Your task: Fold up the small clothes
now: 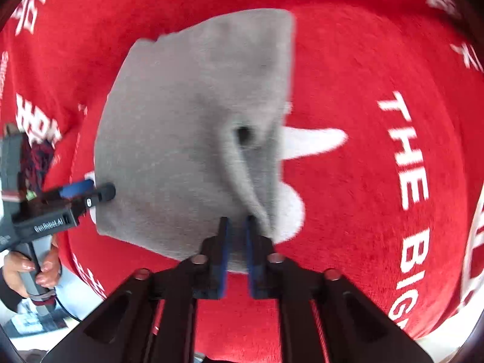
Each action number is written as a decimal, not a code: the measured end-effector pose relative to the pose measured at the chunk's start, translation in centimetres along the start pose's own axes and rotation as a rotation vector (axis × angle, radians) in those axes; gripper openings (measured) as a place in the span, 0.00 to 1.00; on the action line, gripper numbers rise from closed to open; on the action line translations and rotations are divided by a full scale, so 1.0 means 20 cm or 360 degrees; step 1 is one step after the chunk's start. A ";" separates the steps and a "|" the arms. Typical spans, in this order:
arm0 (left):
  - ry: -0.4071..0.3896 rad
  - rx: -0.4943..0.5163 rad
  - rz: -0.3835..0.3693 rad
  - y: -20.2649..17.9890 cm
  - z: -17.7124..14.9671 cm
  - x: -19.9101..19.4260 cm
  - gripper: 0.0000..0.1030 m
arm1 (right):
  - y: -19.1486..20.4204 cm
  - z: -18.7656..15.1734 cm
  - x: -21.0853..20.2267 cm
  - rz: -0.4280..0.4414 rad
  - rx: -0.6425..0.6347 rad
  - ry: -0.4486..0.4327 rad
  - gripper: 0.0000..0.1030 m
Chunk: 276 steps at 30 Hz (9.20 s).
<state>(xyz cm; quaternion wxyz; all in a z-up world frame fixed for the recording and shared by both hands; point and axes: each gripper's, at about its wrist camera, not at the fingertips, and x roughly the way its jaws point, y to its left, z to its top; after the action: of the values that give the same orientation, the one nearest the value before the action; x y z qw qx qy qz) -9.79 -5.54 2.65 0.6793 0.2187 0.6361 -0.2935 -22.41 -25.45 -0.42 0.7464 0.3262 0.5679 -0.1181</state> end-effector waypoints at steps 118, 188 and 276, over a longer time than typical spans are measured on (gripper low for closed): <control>0.0001 -0.0028 -0.0479 -0.05 0.66 0.13 0.66 | -0.28 0.56 0.23 0.0962 0.0446 0.0166 0.32; -0.0104 -0.0144 -0.0153 0.46 -0.13 -0.28 0.54 | 0.77 -0.06 0.13 0.0036 -0.0174 0.0160 0.05; -0.0060 -0.0400 0.0202 0.44 -0.20 -1.02 1.00 | 1.21 -0.05 -0.55 -0.0365 -0.0127 0.0094 1.00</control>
<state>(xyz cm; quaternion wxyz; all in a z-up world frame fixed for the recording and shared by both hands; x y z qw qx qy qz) -7.19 6.08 21.83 0.7304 0.1661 0.6398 -0.1720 -13.57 -8.67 18.22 0.7234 0.2324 0.6275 -0.1703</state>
